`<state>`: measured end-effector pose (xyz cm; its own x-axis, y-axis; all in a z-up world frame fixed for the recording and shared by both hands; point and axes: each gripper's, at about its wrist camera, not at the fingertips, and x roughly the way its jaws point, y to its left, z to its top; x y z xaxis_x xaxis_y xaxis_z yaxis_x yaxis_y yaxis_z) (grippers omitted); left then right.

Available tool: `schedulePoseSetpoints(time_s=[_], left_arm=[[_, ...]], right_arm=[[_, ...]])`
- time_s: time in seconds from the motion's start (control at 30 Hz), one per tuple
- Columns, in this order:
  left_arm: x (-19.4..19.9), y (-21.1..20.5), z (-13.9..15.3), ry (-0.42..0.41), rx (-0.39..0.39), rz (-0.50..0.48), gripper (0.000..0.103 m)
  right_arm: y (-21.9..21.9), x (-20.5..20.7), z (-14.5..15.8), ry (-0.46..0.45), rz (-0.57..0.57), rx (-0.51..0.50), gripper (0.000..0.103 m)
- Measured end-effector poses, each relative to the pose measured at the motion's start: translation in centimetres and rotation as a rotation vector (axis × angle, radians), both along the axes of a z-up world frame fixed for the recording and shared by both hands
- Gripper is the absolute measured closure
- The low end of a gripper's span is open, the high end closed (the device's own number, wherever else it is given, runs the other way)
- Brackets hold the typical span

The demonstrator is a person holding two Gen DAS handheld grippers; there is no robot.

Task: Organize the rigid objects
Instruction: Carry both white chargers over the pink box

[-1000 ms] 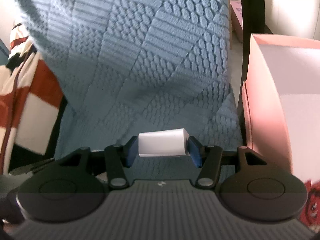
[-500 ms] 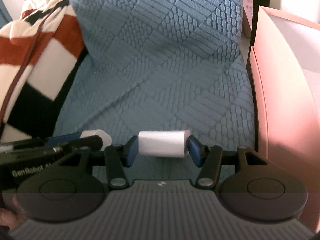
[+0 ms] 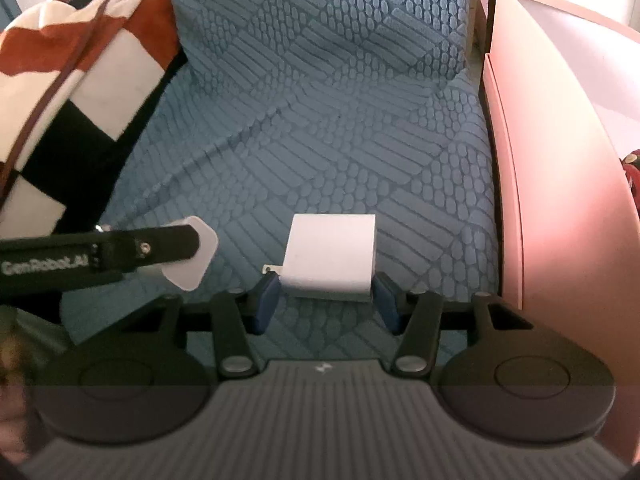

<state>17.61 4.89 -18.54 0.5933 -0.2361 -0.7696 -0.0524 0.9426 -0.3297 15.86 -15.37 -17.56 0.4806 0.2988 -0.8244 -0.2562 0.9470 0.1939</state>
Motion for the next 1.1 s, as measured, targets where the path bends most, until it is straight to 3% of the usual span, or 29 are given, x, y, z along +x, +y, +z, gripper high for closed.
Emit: schedulePoseSetpoints(time_s=[0.07, 0.37, 0.67, 1.1], left_arm=[[0.2, 0.1, -0.1, 0.005, 0.0, 0.005, 0.056], [1.0, 0.4, -0.6, 0.012, 0.003, 0.027, 0.056], [1.5, 0.1, -0.4, 0.009, 0.009, 0.022, 0.056], [0.9, -0.7, 1.7, -0.012, -0.029, -0.028, 0.056]], right_arm=[[-0.3, 0.2, -0.1, 0.011, -0.022, 0.03, 0.042], [0.0, 1.5, -0.7, 0.001, -0.085, 0.05, 0.042], [0.4, 2.0, -1.1, 0.013, -0.109, 0.035, 0.047], [-2.1, 0.1, 2.8, 0.009, -0.12, 0.065, 0.047]])
